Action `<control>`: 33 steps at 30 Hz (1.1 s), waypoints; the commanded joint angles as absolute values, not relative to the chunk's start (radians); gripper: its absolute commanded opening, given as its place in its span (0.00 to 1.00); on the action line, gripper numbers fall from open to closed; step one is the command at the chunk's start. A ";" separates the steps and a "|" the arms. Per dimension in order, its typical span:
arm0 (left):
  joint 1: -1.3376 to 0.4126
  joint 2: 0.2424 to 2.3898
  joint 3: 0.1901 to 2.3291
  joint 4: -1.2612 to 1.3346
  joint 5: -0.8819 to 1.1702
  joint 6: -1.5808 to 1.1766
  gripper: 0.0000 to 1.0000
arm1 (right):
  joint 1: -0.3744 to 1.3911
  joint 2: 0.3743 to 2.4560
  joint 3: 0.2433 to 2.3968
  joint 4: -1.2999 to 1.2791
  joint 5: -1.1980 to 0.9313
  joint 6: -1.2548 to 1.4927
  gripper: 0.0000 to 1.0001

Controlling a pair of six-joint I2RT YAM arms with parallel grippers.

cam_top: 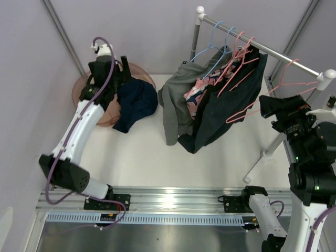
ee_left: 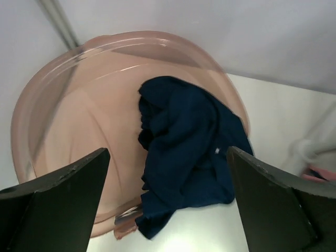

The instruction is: Remove the shorts from the hanger

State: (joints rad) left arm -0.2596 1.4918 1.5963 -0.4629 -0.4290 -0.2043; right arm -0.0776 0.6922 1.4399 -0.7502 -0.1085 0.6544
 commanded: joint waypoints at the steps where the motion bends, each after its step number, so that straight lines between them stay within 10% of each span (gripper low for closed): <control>1: -0.261 1.275 1.519 -0.465 -0.280 -0.281 0.99 | -0.072 0.823 1.431 -0.615 -0.251 0.703 0.98; 17: -0.278 0.773 0.993 -0.522 -0.032 -0.341 0.99 | 0.236 1.266 1.618 -0.511 -0.005 0.600 0.87; 33: -0.284 0.641 0.767 -0.508 -0.048 -0.310 0.99 | 0.256 1.312 1.520 -0.443 0.118 0.617 0.50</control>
